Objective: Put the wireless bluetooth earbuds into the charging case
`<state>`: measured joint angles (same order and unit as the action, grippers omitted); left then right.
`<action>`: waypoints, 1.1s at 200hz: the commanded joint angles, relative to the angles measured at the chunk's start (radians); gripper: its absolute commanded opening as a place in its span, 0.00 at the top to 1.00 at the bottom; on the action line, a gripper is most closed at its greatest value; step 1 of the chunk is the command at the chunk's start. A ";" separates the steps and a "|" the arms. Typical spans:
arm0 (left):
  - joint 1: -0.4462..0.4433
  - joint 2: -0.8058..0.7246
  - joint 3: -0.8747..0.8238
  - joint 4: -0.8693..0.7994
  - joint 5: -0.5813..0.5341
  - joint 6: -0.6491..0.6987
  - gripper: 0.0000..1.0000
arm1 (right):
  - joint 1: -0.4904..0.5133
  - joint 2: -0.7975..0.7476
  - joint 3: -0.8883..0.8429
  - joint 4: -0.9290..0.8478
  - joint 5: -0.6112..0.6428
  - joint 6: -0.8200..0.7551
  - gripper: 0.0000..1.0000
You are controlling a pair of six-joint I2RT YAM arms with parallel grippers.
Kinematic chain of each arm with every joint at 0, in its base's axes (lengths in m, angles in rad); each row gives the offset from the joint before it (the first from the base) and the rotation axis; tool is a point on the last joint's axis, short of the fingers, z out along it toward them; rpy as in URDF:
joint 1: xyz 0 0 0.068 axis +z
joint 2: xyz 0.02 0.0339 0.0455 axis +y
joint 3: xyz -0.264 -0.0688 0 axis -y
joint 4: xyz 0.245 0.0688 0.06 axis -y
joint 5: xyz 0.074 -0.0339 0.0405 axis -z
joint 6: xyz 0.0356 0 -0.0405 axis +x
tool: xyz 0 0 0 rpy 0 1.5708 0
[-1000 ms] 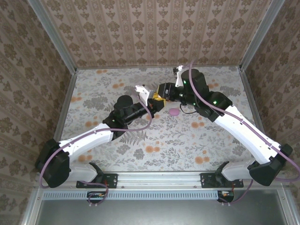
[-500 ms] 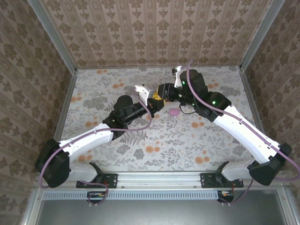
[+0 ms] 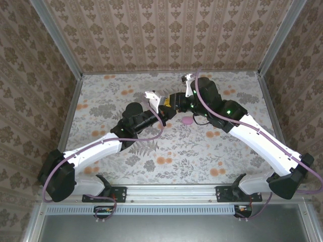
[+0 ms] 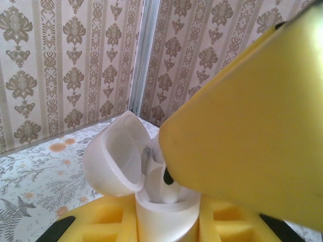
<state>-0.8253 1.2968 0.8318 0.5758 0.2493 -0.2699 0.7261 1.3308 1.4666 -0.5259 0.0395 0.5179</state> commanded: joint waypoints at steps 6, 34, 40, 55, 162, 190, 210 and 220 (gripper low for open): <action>-0.007 -0.010 0.035 0.046 -0.005 -0.012 0.75 | 0.013 0.000 0.010 -0.041 0.006 -0.040 0.67; -0.007 -0.010 0.037 0.044 0.003 -0.003 0.75 | 0.013 -0.005 0.012 -0.040 0.007 -0.045 0.64; -0.007 -0.010 0.037 0.043 0.004 0.000 0.75 | 0.013 -0.008 0.013 -0.039 0.009 -0.045 0.63; -0.007 -0.011 0.038 0.039 0.007 0.003 0.75 | 0.012 -0.012 0.015 -0.039 0.011 -0.045 0.62; -0.007 -0.022 0.036 0.021 0.011 0.020 0.75 | 0.006 -0.038 0.024 -0.014 0.006 -0.022 0.54; -0.007 -0.024 0.036 0.010 0.017 0.030 0.75 | 0.000 -0.051 0.024 0.025 0.000 -0.010 0.52; -0.007 -0.028 0.034 0.002 0.022 0.043 0.75 | -0.010 -0.055 0.036 0.030 -0.013 -0.009 0.50; -0.007 -0.030 0.033 -0.003 0.024 0.050 0.75 | -0.014 -0.057 0.042 0.031 -0.020 -0.006 0.50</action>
<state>-0.8253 1.2968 0.8322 0.5682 0.2516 -0.2550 0.7238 1.3041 1.4693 -0.5201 0.0380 0.5007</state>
